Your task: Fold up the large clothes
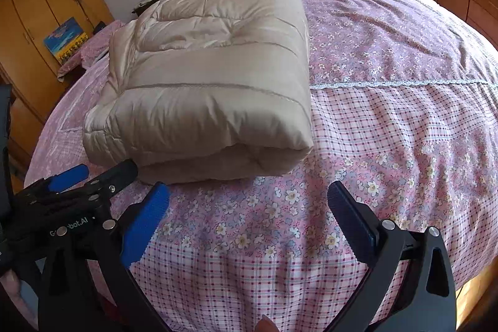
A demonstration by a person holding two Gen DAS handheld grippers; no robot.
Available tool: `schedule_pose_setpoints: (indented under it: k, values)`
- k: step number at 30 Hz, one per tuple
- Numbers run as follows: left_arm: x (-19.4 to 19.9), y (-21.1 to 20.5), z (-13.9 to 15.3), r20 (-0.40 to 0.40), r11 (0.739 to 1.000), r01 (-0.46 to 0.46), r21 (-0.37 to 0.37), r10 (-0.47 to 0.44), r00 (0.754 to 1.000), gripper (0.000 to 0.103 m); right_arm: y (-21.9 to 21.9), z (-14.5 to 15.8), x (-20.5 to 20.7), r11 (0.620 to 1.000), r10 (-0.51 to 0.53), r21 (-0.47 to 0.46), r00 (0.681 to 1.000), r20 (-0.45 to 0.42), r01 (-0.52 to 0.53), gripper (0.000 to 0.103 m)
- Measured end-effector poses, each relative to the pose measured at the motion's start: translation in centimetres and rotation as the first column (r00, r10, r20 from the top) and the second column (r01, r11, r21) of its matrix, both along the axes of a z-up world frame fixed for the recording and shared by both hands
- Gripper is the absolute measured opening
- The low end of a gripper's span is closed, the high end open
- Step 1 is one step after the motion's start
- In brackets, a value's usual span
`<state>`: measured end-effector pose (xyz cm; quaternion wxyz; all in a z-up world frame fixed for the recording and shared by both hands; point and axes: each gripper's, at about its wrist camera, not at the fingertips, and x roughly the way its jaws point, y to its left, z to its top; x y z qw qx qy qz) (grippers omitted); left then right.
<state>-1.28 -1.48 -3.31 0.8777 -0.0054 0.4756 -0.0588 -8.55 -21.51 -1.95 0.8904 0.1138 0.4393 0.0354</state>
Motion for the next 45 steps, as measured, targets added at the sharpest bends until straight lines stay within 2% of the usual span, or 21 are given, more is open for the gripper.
schedule_pose_setpoints:
  k: [45]
  values:
    - [0.02,0.14,-0.33,-0.005,1.000,0.005,0.000,-0.005,1.000,0.099,0.00,-0.02,0.10,1.000,-0.001,0.003,1.000,-0.001,0.001,0.098]
